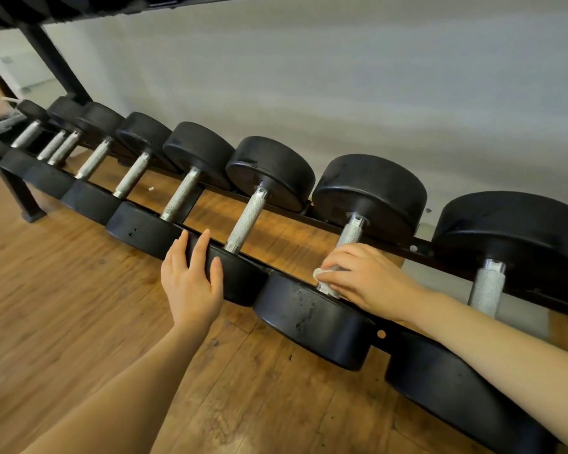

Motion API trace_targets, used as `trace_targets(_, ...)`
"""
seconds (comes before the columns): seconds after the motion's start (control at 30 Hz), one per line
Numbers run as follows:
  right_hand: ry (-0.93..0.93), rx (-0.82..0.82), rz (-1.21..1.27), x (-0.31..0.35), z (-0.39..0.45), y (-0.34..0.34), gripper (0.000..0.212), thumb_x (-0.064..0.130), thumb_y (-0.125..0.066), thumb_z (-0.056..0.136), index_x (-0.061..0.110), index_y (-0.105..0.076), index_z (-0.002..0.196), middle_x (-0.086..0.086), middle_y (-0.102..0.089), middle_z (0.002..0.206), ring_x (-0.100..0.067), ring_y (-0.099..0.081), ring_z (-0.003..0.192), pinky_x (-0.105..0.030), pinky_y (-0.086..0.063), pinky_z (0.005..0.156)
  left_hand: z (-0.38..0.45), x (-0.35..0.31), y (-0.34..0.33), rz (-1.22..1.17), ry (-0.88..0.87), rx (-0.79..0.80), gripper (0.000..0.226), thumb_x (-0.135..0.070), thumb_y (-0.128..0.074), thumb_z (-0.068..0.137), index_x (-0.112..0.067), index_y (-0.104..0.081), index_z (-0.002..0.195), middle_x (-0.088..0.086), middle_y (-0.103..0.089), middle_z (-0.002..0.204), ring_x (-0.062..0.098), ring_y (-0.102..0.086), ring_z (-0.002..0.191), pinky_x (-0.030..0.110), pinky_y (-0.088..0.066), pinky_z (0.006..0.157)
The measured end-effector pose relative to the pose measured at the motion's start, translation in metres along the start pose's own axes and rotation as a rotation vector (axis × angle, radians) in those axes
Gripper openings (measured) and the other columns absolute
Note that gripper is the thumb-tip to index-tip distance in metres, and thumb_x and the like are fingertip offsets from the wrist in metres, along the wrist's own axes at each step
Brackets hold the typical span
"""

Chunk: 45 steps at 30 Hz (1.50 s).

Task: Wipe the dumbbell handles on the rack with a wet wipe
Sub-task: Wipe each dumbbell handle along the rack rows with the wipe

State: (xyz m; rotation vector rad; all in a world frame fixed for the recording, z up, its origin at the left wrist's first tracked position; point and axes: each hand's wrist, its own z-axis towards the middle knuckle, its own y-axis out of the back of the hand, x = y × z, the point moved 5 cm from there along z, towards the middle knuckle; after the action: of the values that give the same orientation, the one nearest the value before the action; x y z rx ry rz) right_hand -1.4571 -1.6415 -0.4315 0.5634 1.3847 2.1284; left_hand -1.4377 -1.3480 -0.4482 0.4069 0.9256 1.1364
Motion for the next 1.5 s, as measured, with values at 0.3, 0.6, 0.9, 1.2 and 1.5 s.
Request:
trace_targets(0.3,0.042,0.003,0.011,0.006,-0.001,0.008,0.047,0.008,-0.081,0.076,0.018,-0.067,0.12,-0.004,-0.061,0.112,-0.019,-0.051,0.106,-0.037,-0.055,0.079,0.0,-0.001,0.0,-0.003,-0.011,-0.023,0.052,-0.041,-0.035,0.099,-0.017,-0.05,0.143,0.016,-0.041,0.15,0.034,-0.036,0.139,0.053,-0.028,0.113)
trace_targets(0.6,0.018,0.008,0.073,0.009,-0.007,0.003,0.054,0.002,-0.079,0.075,0.014,-0.064,0.125,-0.006,-0.061,0.118,-0.022,-0.053,0.109,-0.038,-0.055,0.085,0.0,-0.002,0.001,0.018,-0.012,-0.021,0.053,-0.041,-0.035,0.098,-0.018,-0.048,0.144,0.014,-0.04,0.151,0.033,-0.035,0.14,0.054,-0.028,0.113)
trace_targets(0.9,-0.133,0.142,0.196,0.004,-0.004,-0.006,0.043,0.031,-0.04,0.096,0.017,-0.057,0.133,-0.002,-0.055,0.129,-0.018,-0.052,0.116,-0.036,-0.049,0.093,0.0,-0.003,0.001,0.018,-0.014,-0.035,0.054,-0.04,-0.036,0.097,-0.017,-0.05,0.144,0.015,-0.042,0.15,0.034,-0.037,0.138,0.053,-0.029,0.112)
trace_targets(1.2,-0.049,0.176,0.226,0.004,-0.005,-0.014,0.046,0.012,-0.06,0.094,0.022,-0.052,0.138,0.002,-0.051,0.137,-0.017,-0.051,0.122,-0.036,-0.05,0.095,0.0,-0.002,0.001,0.026,-0.016,-0.042,0.052,-0.039,-0.037,0.098,-0.016,-0.05,0.143,0.016,-0.042,0.149,0.034,-0.037,0.138,0.051,-0.028,0.112)
trace_targets(1.5,-0.131,0.135,0.235,-0.001,-0.007,-0.011,0.042,0.028,-0.04,0.097,0.023,-0.054,0.136,0.006,-0.051,0.136,-0.011,-0.049,0.122,-0.031,-0.047,0.095,0.001,-0.001,0.0,0.023,-0.019,-0.039,0.052,-0.039,-0.037,0.098,-0.017,-0.05,0.143,0.016,-0.042,0.149,0.034,-0.037,0.138,0.052,-0.028,0.112)
